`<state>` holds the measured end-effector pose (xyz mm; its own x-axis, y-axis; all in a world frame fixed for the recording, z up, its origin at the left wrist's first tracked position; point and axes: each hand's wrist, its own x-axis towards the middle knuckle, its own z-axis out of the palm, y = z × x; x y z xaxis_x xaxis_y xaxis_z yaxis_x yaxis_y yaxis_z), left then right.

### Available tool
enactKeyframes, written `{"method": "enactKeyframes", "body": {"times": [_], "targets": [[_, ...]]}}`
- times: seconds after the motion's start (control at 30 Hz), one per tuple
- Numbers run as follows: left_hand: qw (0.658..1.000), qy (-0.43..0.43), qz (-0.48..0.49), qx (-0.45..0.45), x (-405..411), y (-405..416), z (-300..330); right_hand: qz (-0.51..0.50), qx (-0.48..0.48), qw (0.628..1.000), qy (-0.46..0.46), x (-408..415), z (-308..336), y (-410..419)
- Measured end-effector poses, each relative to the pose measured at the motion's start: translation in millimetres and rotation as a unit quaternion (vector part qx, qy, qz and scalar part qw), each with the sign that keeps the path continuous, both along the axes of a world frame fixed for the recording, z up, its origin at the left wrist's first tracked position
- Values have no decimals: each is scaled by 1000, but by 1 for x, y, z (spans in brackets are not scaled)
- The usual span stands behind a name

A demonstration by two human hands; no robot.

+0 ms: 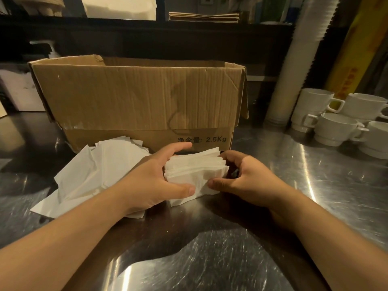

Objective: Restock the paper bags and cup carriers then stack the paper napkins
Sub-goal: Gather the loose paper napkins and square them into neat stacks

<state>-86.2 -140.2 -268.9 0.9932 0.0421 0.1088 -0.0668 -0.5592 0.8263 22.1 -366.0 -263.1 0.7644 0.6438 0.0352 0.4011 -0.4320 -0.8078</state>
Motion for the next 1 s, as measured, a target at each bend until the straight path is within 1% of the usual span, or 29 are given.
{"method": "enactKeyframes", "body": {"times": [0.13, 0.3, 0.4, 0.5, 0.63, 0.73, 1.0], "targets": [[1000, 3, 4, -21, 0, 2, -2, 3, 18, 1000, 19, 1, 1, 0], [1000, 3, 10, -20, 1, 0, -2, -14, 25, 1000, -1, 0, 1, 0], [1000, -7, 10, -25, 0, -1, -2, -2, 32, 999, 0, -1, 1, -1], [1000, -12, -2, -25, -1, -1, -2, 28, 44, 998, 31, -2, 2, -2], [1000, 26, 10, -2, 3, 0, 0, 52, 78, 992, 89, -2, 4, -4], [999, 46, 24, 3, 5, -3, 2, 56, 70, 992, 86, -1, 3, -5], [999, 28, 20, 6, 4, -4, 2, 63, 76, 993, 72, 3, 2, -6]]}}
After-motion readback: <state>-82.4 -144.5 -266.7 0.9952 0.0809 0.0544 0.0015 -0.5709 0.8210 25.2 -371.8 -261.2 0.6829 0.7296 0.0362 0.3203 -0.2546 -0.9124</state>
